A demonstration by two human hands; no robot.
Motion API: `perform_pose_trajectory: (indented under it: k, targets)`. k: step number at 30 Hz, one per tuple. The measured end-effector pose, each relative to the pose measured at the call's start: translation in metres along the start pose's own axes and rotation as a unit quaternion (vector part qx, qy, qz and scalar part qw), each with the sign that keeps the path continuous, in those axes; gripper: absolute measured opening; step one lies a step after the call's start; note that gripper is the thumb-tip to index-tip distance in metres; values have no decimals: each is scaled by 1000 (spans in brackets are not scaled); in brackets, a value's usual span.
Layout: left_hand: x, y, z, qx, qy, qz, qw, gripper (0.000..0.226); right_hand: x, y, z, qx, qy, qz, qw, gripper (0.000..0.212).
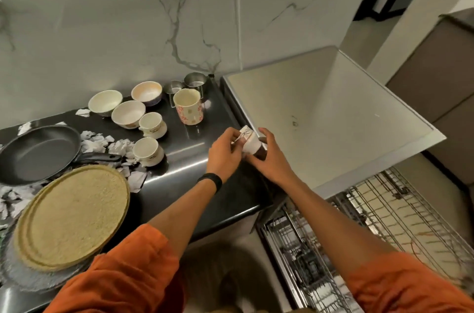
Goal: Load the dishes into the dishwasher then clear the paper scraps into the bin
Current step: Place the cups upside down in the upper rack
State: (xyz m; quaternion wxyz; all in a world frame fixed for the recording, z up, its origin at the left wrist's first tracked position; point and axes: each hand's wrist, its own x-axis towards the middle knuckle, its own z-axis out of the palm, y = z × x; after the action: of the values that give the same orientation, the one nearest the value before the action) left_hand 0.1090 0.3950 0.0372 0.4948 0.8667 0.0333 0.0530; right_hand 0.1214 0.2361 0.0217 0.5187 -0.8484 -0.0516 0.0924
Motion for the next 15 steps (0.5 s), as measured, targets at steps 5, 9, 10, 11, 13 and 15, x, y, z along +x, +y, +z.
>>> perform_pose_trajectory:
  k: [5, 9, 10, 11, 13, 15]
  targets:
    - [-17, 41, 71, -93, -67, -24, 993, 10, -34, 25, -75, 7, 69, 20, 997, 69]
    - [-38, 64, 128, -73, -143, 17, 987, 29, -74, 59, -143, -22, 67, 43, 997, 70]
    - [-45, 71, 143, -64, -166, 42, 983, 39, -86, 68, -160, -21, 59, 50, 997, 70]
    - [-53, 76, 158, -47, -191, 67, 978, 45, -98, 79, -176, -17, 47, 57, 997, 68]
    - [-67, 85, 185, -10, -239, 106, 965, 46, -119, 98, -203, -7, 9, 77, 997, 66]
    - [-81, 89, 216, 23, -269, 116, 956, 43, -140, 123, -228, -11, -23, 105, 994, 64]
